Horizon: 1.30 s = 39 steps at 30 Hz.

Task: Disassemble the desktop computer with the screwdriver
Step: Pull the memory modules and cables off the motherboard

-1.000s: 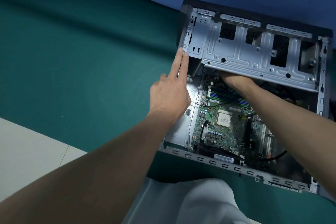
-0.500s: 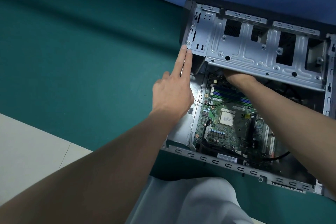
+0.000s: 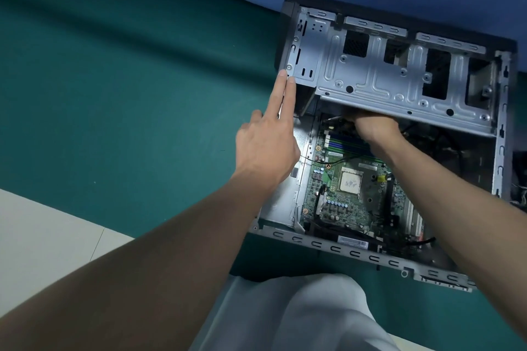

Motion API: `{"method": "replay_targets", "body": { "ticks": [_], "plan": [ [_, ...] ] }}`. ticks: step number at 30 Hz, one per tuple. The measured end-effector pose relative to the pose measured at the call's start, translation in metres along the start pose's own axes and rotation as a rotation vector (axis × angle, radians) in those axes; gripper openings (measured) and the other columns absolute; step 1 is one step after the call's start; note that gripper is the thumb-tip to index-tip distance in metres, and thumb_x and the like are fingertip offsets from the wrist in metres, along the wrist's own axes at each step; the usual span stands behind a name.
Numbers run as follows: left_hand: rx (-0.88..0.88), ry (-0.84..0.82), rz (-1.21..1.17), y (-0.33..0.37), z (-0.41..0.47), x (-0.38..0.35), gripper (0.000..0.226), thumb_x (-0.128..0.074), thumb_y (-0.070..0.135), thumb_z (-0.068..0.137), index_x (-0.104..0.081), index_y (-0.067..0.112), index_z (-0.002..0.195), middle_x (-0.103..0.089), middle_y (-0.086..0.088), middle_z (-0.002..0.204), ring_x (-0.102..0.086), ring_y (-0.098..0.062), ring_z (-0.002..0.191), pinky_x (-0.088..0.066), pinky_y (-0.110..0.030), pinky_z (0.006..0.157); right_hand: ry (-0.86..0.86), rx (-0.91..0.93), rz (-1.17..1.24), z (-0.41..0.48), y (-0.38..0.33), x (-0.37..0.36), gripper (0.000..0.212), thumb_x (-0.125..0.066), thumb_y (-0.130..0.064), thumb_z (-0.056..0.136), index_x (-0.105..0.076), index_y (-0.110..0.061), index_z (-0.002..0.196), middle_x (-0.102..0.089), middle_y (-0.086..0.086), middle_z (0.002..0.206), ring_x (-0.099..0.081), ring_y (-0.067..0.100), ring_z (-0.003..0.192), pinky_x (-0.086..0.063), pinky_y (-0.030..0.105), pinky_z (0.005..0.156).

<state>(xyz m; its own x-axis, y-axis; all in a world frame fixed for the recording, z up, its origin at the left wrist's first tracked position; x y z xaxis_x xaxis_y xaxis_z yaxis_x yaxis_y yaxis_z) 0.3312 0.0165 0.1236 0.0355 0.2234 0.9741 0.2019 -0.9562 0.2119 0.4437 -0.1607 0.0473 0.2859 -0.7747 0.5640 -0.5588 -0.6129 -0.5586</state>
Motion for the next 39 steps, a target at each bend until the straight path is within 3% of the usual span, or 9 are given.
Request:
{"method": "replay_targets", "body": {
  "ticks": [3, 7, 10, 13, 18, 24, 31, 35, 39],
  "plan": [
    [-0.036, 0.035, 0.016, -0.002, 0.002, 0.000, 0.089, -0.052, 0.022, 0.086, 0.006, 0.015, 0.153, 0.010, 0.003, 0.162, -0.049, -0.027, 0.106, -0.045, -0.036, 0.077, 0.032, -0.061, 0.191, -0.006, 0.017, 0.008, 0.009, -0.069, -0.016, 0.083, -0.068, -0.011, 0.075, -0.070, 0.000, 0.076, -0.062, 0.020, 0.077, -0.051, 0.036, 0.076],
    [-0.125, 0.120, 0.100, 0.002, -0.001, 0.005, 0.077, -0.047, 0.033, 0.088, -0.012, 0.009, 0.153, -0.007, -0.006, 0.162, -0.010, -0.019, 0.147, -0.009, -0.040, 0.114, 0.002, 0.012, 0.391, -0.030, 0.026, 0.022, 0.017, -0.076, -0.011, 0.078, -0.064, -0.004, 0.087, -0.071, 0.002, 0.074, -0.063, 0.012, 0.057, -0.048, 0.026, 0.050],
    [-0.305, 0.212, 0.120, 0.011, -0.010, 0.015, 0.060, -0.052, 0.030, 0.090, -0.039, 0.006, 0.143, -0.037, -0.009, 0.152, -0.034, -0.020, 0.139, -0.015, -0.037, 0.110, -0.007, 0.059, 0.572, -0.057, 0.030, 0.037, 0.028, -0.077, -0.006, 0.076, -0.056, -0.011, 0.094, -0.070, 0.007, 0.085, -0.060, 0.010, 0.054, -0.042, 0.021, 0.043],
    [-0.413, 0.207, -0.021, 0.031, -0.021, 0.021, 0.042, -0.060, 0.026, 0.091, -0.057, 0.005, 0.128, -0.069, -0.013, 0.111, -0.064, -0.025, 0.101, -0.044, -0.037, 0.090, -0.042, 0.097, 0.652, -0.084, 0.036, 0.053, 0.025, -0.078, -0.005, 0.074, -0.064, -0.014, 0.093, -0.069, 0.003, 0.075, -0.059, 0.010, 0.053, -0.041, 0.024, 0.046],
    [-0.291, -0.049, -0.505, 0.095, -0.040, 0.013, 0.049, -0.060, 0.035, 0.093, -0.054, 0.011, 0.135, -0.070, -0.013, 0.111, -0.067, -0.027, 0.096, -0.054, -0.041, 0.087, -0.066, 0.111, 0.766, -0.119, 0.053, 0.091, 0.025, -0.075, 0.000, 0.076, -0.064, -0.008, 0.098, -0.066, 0.007, 0.074, -0.055, 0.012, 0.052, -0.041, 0.024, 0.047],
    [-0.327, 0.110, -0.565, 0.159, -0.058, 0.012, 0.015, -0.069, 0.015, 0.089, -0.075, 0.008, 0.100, -0.072, -0.009, 0.068, -0.062, -0.025, 0.051, -0.052, -0.034, 0.055, -0.073, 0.133, 0.799, -0.133, 0.086, 0.144, 0.024, -0.074, 0.001, 0.077, -0.064, -0.004, 0.098, -0.065, 0.006, 0.069, -0.055, 0.013, 0.052, -0.042, 0.023, 0.048],
    [-0.278, 0.190, -0.599, 0.221, -0.064, 0.010, 0.019, -0.069, 0.015, 0.088, -0.074, 0.012, 0.106, -0.074, 0.001, 0.077, -0.057, -0.005, 0.051, -0.044, -0.012, 0.058, -0.011, 0.029, 1.255, -0.121, 0.140, 0.199, 0.014, -0.070, -0.014, 0.084, -0.067, 0.000, 0.087, -0.066, 0.009, 0.066, -0.061, 0.011, 0.055, -0.050, 0.019, 0.050],
    [-0.474, 0.284, -0.581, 0.280, -0.071, 0.003, 0.011, -0.069, 0.012, 0.088, -0.075, 0.016, 0.096, -0.074, 0.004, 0.087, -0.068, -0.010, 0.072, -0.056, -0.024, 0.063, -0.180, -0.120, 1.749, -0.115, 0.149, 0.193, 0.021, -0.060, -0.016, 0.092, -0.064, 0.000, 0.105, -0.072, 0.012, 0.088, -0.072, 0.020, 0.078, -0.058, 0.027, 0.066],
    [-0.526, 0.249, -0.520, 0.317, -0.071, -0.020, 0.014, -0.064, 0.014, 0.090, -0.077, 0.019, 0.094, -0.074, 0.003, 0.097, -0.069, -0.017, 0.099, -0.058, -0.036, 0.079, -0.349, -0.225, 1.901, -0.109, 0.147, 0.191, 0.038, -0.052, -0.028, 0.098, -0.076, -0.001, 0.084, -0.071, 0.012, 0.090, -0.072, 0.021, 0.080, -0.060, 0.034, 0.076]
  ]
}}
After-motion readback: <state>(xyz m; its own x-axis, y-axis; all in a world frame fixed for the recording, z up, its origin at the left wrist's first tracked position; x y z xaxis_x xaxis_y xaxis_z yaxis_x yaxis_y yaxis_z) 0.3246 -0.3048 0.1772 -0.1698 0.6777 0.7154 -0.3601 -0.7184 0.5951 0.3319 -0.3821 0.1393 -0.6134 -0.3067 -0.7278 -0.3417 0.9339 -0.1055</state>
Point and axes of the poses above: each hand's wrist, its own z-axis towards the middle knuckle, its own x-axis out of the back of the hand, y = z × x, the point moved 4 cm from there along z, towards the middle knuckle
